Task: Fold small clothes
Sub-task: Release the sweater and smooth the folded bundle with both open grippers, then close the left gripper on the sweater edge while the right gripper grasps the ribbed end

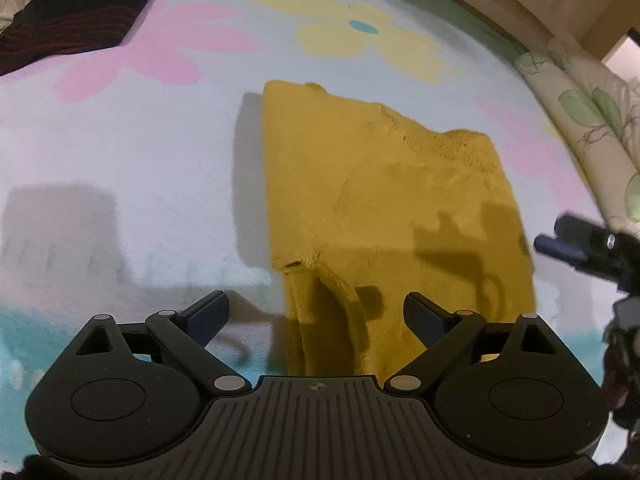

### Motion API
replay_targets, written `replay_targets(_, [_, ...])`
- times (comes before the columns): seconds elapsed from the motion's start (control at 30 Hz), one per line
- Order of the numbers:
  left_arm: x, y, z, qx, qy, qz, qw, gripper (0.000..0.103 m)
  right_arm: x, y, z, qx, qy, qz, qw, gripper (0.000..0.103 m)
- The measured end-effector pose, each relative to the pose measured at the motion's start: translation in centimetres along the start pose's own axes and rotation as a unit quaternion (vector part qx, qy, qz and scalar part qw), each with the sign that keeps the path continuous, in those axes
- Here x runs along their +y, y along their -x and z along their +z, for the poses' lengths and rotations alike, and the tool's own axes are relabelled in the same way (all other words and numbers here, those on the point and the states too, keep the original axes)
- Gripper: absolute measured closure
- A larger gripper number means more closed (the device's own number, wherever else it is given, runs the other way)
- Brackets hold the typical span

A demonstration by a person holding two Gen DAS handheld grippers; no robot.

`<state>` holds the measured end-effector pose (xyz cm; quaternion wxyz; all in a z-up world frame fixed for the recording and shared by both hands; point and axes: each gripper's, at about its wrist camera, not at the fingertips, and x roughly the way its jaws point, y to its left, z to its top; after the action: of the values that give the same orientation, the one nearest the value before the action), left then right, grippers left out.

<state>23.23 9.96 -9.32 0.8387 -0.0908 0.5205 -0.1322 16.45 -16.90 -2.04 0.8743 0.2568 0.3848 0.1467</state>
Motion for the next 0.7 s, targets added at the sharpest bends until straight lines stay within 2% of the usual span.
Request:
replay_targets(0.2, [-0.9,-1.0,0.5,-0.009,-0.020,0.026,0.9994,0.005,-1.2,-1.6,0.7,-0.002,-0.025,-0.009,1.000,0.000])
replay_targets(0.23, [-1.1,-1.2,0.6,-0.008,-0.024,0.030,0.9992,0.001,-1.5,-1.4,0.7,-0.003,-0.031,-0.008,0.999,0.000])
replay_targets(0.27, [-1.3,-1.4,0.7,-0.008,-0.028,0.034,0.9990,0.001,-1.7,-1.7,0.7,-0.002,-0.039,-0.006,0.999,0.000])
replay_targets(0.4, [-2.8,-2.0,0.6,-0.012,-0.060,0.067,0.9959,0.001,-2.6,-2.5,0.4,0.005,-0.063,0.000,0.998,0.000])
replay_targets(0.7, [-3.2,-2.7,1.0,-0.018,-0.058,0.075,0.9953,0.001,-3.1,-2.8,0.5,-0.008,-0.071,0.024,0.997,0.000])
